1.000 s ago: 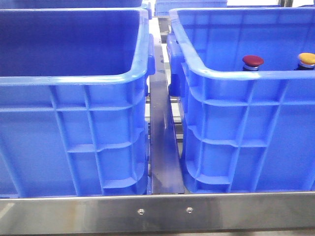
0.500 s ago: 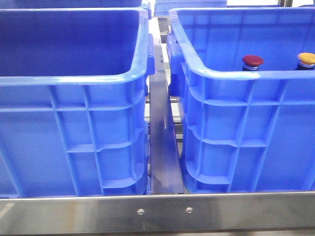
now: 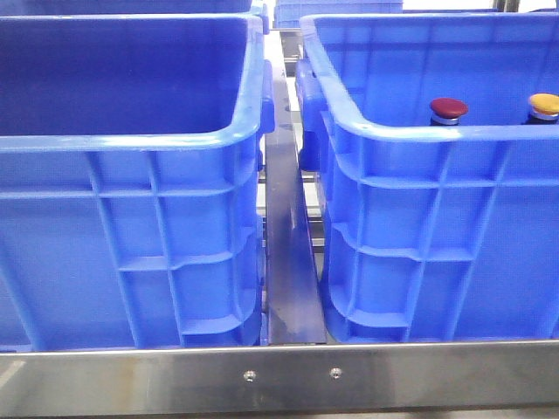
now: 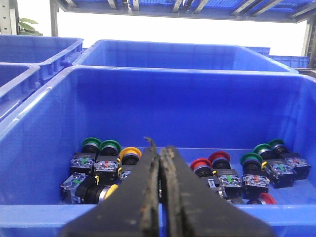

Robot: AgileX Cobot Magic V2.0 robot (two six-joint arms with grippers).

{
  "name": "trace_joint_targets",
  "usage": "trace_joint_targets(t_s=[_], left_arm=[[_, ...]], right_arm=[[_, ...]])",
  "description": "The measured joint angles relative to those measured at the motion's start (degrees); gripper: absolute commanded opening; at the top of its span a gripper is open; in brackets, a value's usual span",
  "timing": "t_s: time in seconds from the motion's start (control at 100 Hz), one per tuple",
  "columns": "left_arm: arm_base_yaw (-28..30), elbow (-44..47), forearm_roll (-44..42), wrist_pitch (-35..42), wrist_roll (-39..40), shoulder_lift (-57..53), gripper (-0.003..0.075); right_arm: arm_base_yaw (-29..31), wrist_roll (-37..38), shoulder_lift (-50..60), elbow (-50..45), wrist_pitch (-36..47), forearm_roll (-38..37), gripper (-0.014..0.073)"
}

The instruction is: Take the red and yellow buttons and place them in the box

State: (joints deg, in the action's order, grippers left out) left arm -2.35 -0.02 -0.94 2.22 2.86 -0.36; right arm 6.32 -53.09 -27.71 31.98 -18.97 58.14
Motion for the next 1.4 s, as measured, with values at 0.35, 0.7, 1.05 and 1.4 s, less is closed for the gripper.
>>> trace_joint_targets(t_s=[0.35, 0.7, 1.05, 1.4], left_arm=[[0.0, 0.0, 0.0, 0.0, 0.0, 0.0, -0.0019], [0.0, 0.0, 0.0, 0.0, 0.0, 0.0, -0.0019], [0.0, 0.0, 0.0, 0.0, 0.0, 0.0, -0.0019], [0.0, 0.0, 0.0, 0.0, 0.0, 0.0, -0.0019]], right_arm=[[0.0, 0.0, 0.0, 0.0, 0.11, 0.0, -0.0105], [0.0, 16.36, 0.68, 0.0, 3.69, -15.11, -0.0105], [-6.62, 45.64, 7.49, -7.66, 12.42, -43.22, -0.0105], [-13.03, 55.64, 17.67, -21.55, 20.28, -56.63, -0.0105]])
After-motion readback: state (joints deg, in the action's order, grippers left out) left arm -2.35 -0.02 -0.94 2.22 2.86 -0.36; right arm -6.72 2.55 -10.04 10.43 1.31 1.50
